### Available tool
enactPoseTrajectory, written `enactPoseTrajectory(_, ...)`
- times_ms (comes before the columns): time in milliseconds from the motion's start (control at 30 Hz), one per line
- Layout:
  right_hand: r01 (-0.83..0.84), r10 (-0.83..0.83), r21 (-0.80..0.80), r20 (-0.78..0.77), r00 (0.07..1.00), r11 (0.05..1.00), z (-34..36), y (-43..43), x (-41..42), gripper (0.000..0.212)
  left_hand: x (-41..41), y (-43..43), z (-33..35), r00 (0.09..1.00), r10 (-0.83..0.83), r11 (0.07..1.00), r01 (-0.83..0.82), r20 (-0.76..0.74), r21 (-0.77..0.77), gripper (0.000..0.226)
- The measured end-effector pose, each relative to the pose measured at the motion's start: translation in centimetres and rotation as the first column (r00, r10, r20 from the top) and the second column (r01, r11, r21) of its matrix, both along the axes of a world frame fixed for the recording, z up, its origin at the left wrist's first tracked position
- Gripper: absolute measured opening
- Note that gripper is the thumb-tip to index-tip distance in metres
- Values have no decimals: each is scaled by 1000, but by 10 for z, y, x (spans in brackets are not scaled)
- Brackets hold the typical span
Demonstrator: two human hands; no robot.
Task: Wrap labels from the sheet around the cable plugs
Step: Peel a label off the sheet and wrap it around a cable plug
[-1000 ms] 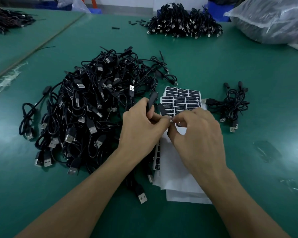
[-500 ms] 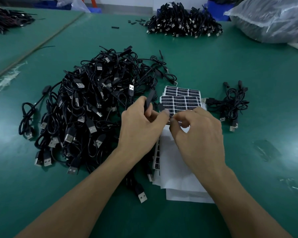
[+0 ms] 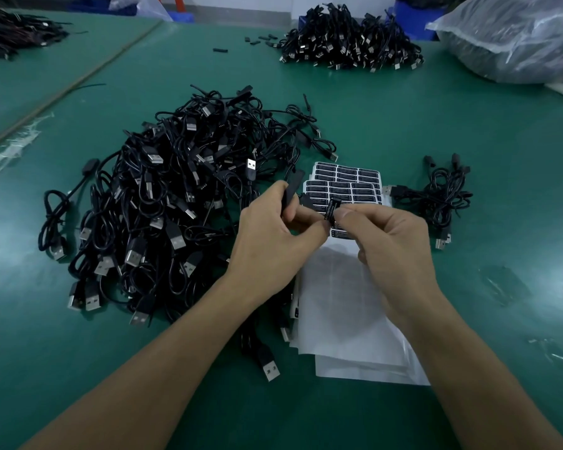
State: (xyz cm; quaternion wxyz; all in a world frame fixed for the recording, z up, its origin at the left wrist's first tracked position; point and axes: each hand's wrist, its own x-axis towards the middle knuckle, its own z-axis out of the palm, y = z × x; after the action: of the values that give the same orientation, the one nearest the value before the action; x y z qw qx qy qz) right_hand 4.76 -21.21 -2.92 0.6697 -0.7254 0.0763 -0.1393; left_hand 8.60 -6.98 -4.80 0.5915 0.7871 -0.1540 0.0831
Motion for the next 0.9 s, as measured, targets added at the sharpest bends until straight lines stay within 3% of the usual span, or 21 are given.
enactPoseTrajectory(167,66,-53,-192,68,996,979,-4,-4,-1,13,0,1,2,1000,-2,999,1,-26,-33,37)
enactPoseTrajectory(233,83,-75,-195,49,996,977,-5,-6,0,6,0,1,3,999,-4,999,3,-34,-46,37)
enactPoseTrajectory(467,-17,20,-104,29,999,994,2,-6,0,21,-1,0,3,999,-41,998,39,-34,-52,38)
enactPoseTrajectory(667,-50,50,-27,5,999,998,3,-6,-1,14,-1,0,2,994,-94,992,89,-49,-88,39)
enactPoseTrajectory(900,-54,55,-54,17,998,997,4,-7,0,25,-1,1,-1,996,-85,993,82,-30,-81,38)
